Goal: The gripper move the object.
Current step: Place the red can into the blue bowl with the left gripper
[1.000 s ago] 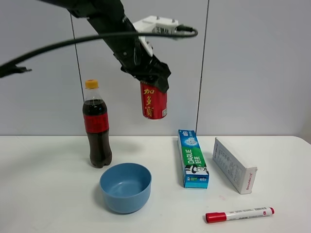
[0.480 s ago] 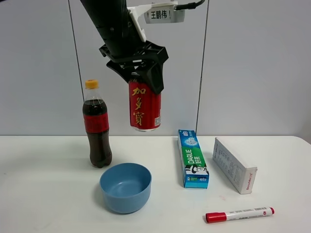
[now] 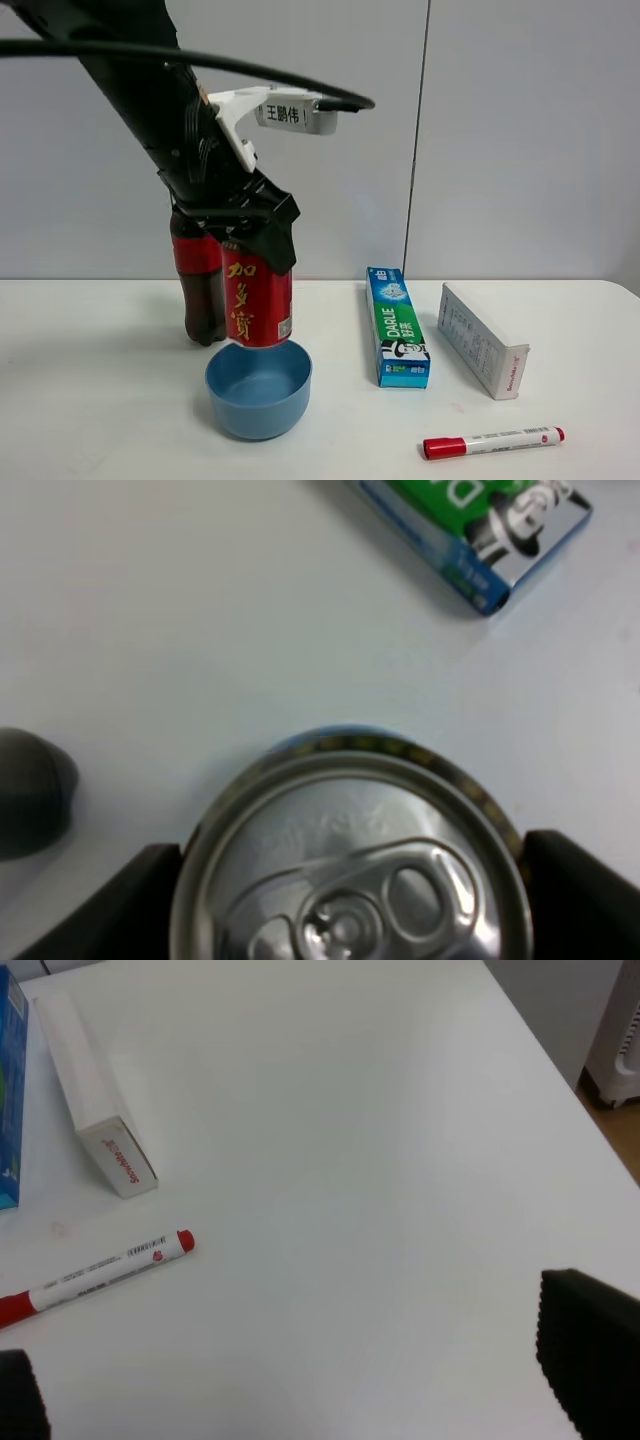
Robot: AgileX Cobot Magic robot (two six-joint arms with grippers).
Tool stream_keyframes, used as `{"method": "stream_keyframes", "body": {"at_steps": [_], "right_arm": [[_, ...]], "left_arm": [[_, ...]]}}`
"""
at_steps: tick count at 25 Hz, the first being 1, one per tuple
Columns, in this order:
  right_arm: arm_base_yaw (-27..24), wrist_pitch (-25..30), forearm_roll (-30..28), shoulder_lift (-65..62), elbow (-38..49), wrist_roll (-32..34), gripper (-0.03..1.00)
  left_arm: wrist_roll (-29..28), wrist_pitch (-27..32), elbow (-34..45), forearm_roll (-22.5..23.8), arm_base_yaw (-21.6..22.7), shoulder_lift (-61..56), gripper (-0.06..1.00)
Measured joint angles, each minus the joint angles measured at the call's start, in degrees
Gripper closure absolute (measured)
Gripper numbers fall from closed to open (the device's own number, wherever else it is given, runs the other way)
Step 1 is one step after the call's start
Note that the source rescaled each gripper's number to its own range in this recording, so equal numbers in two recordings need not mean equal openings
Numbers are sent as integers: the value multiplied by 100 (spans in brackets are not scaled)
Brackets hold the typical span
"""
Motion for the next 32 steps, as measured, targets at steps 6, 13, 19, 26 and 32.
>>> {"method": "stream_keyframes", "body": {"at_steps": [6,13,19,26,32], "right_arm": [[0,0,0,0,0,0,-3],[0,0,0,0,0,0,-3],[0,0,0,0,0,0,-3],[0,0,0,0,0,0,-3],[0,0,0,0,0,0,-3]], "left_arm": [[35,-1015,804,8,0,-17,94],[296,-2090,1523,8,0,-21,94],[319,-2534,1869,8,29,-21,94],[324,-2902,1911,8,67,310,94],[324,-3066,1918,3,67,498,94]]}}
